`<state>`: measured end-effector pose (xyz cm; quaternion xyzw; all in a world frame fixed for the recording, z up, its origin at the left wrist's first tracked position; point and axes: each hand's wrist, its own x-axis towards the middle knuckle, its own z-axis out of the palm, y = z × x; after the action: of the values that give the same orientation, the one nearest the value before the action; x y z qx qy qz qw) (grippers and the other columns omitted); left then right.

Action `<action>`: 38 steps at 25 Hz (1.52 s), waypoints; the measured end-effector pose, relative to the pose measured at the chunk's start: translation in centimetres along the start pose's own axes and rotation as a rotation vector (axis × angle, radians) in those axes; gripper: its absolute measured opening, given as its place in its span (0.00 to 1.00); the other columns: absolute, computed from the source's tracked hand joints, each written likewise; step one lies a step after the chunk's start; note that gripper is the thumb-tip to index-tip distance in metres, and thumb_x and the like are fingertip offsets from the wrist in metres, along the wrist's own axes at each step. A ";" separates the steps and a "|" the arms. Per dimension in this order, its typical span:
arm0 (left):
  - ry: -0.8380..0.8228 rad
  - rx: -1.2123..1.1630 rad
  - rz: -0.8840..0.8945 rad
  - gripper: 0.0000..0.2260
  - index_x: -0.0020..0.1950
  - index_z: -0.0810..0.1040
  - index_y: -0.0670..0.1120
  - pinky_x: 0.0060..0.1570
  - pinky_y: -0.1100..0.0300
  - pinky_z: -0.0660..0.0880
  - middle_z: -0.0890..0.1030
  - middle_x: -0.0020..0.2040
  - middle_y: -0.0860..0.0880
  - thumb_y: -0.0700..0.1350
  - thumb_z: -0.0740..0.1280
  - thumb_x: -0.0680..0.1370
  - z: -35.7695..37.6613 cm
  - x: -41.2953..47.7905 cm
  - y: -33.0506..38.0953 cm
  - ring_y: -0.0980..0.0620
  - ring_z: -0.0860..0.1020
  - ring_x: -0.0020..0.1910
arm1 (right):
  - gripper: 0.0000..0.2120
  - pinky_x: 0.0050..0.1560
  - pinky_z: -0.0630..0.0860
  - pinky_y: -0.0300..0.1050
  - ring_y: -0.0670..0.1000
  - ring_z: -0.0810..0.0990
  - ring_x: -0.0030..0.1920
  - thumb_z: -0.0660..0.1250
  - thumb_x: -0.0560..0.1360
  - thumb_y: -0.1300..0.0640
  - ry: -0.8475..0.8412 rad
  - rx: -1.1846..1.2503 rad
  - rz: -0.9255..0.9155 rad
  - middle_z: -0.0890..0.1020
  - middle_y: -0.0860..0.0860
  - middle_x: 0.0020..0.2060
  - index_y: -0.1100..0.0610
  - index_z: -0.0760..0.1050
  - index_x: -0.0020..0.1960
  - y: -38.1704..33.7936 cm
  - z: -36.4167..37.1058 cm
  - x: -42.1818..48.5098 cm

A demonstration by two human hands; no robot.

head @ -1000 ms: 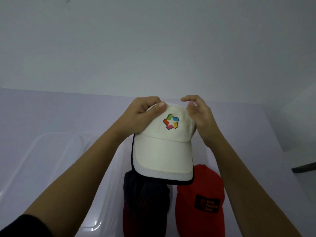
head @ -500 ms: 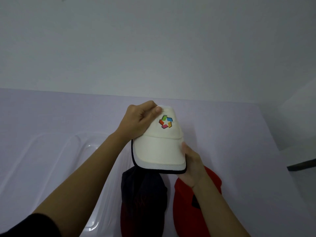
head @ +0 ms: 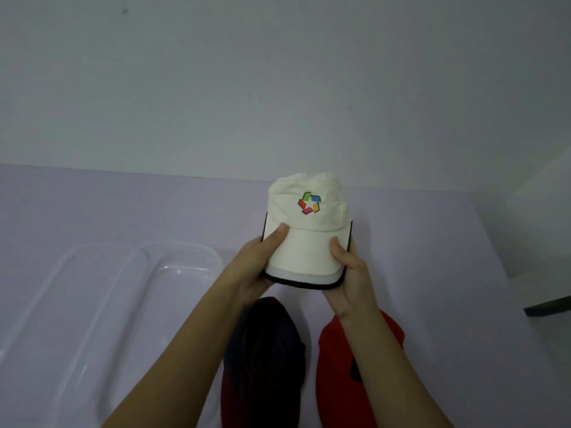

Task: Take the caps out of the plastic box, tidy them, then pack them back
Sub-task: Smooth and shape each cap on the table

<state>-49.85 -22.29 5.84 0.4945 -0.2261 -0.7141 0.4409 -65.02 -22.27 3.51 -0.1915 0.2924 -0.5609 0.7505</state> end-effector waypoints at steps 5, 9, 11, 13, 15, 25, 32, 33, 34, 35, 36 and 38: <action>-0.024 -0.423 0.079 0.12 0.57 0.78 0.43 0.56 0.51 0.77 0.85 0.52 0.44 0.46 0.61 0.78 0.2 -0.3 -2.2 0.48 0.83 0.51 | 0.31 0.56 0.77 0.57 0.60 0.76 0.62 0.72 0.66 0.56 -0.032 0.069 0.080 0.76 0.59 0.64 0.55 0.69 0.69 1.0 0.8 -0.7; 0.089 -0.234 0.167 0.17 0.63 0.72 0.42 0.55 0.49 0.78 0.81 0.58 0.44 0.48 0.63 0.77 0.3 -0.2 -3.4 0.45 0.81 0.56 | 0.26 0.55 0.77 0.57 0.62 0.76 0.62 0.65 0.71 0.58 0.000 0.265 0.131 0.76 0.60 0.64 0.57 0.68 0.69 1.8 0.6 -1.8; 0.195 -0.015 0.228 0.17 0.62 0.71 0.44 0.52 0.52 0.80 0.81 0.57 0.46 0.51 0.65 0.77 0.0 -0.2 -3.4 0.47 0.81 0.55 | 0.22 0.56 0.77 0.57 0.61 0.76 0.62 0.59 0.75 0.59 0.054 0.315 0.157 0.76 0.60 0.64 0.58 0.68 0.69 2.3 0.3 -2.4; 0.265 0.284 0.291 0.18 0.60 0.74 0.46 0.51 0.53 0.80 0.82 0.53 0.48 0.56 0.66 0.76 -0.7 0.0 -3.3 0.50 0.81 0.52 | 0.20 0.52 0.80 0.56 0.61 0.79 0.59 0.59 0.76 0.58 0.076 0.368 0.168 0.78 0.61 0.61 0.59 0.70 0.67 2.5 0.4 -2.8; 0.307 0.627 0.334 0.23 0.59 0.76 0.47 0.52 0.54 0.78 0.81 0.54 0.47 0.63 0.63 0.74 -1.6 0.5 -3.0 0.52 0.80 0.52 | 0.19 0.48 0.81 0.55 0.60 0.81 0.56 0.60 0.75 0.58 0.097 0.383 0.162 0.79 0.60 0.59 0.59 0.72 0.64 2.4 0.6 -3.0; -0.063 1.074 0.536 0.14 0.45 0.79 0.44 0.48 0.50 0.77 0.81 0.44 0.46 0.54 0.64 0.77 -2.8 2.1 7.6 0.49 0.79 0.43 | 0.19 0.52 0.78 0.57 0.58 0.83 0.50 0.73 0.66 0.55 0.098 0.259 0.254 0.83 0.59 0.53 0.60 0.80 0.56 2.6 1.4 -3.8; -0.242 1.337 0.405 0.16 0.47 0.81 0.45 0.45 0.58 0.77 0.84 0.45 0.48 0.58 0.69 0.72 0.3 1.6 11.5 0.51 0.82 0.43 | 0.39 0.54 0.78 0.58 0.60 0.80 0.57 0.83 0.52 0.55 0.038 0.234 0.277 0.80 0.61 0.58 0.60 0.76 0.61 2.9 1.8 -3.4; -0.260 1.335 0.324 0.15 0.47 0.82 0.44 0.46 0.58 0.78 0.85 0.45 0.48 0.56 0.68 0.74 0.9 1.5 11.9 0.51 0.82 0.43 | 0.38 0.54 0.78 0.57 0.60 0.80 0.57 0.83 0.52 0.54 0.032 0.228 0.282 0.80 0.61 0.58 0.60 0.76 0.60 3.0 1.9 -3.4; -0.278 1.328 0.234 0.15 0.46 0.83 0.44 0.47 0.59 0.79 0.85 0.45 0.49 0.55 0.67 0.74 1.2 1.4 12.3 0.51 0.83 0.44 | 0.38 0.54 0.79 0.57 0.60 0.80 0.57 0.83 0.52 0.54 0.025 0.219 0.288 0.80 0.61 0.59 0.60 0.76 0.60 3.0 2.0 -3.5; -0.293 1.343 0.168 0.15 0.45 0.83 0.45 0.47 0.59 0.80 0.85 0.45 0.50 0.56 0.67 0.74 1.5 1.2 12.7 0.52 0.84 0.44 | 0.37 0.53 0.79 0.56 0.60 0.80 0.57 0.83 0.52 0.54 0.017 0.208 0.294 0.80 0.61 0.59 0.60 0.77 0.59 3.1 2.0 -3.6; -0.307 1.387 0.154 0.14 0.44 0.83 0.47 0.45 0.60 0.79 0.85 0.44 0.52 0.57 0.68 0.73 1.8 1.0 13.0 0.53 0.84 0.43 | 0.36 0.52 0.80 0.55 0.60 0.80 0.57 0.83 0.52 0.54 0.007 0.201 0.299 0.80 0.61 0.59 0.60 0.78 0.58 3.1 2.1 -3.7; -0.331 1.474 0.205 0.12 0.45 0.81 0.49 0.42 0.61 0.79 0.83 0.43 0.54 0.56 0.71 0.70 2.3 0.8 13.4 0.54 0.83 0.43 | 0.34 0.52 0.80 0.55 0.59 0.80 0.57 0.83 0.53 0.54 -0.011 0.198 0.296 0.80 0.60 0.59 0.60 0.79 0.57 3.1 2.2 -3.7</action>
<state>-46.61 -30.05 16.56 0.5239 -0.7523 -0.3989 0.0210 -62.11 -17.89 4.09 -0.0744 0.2565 -0.4691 0.8418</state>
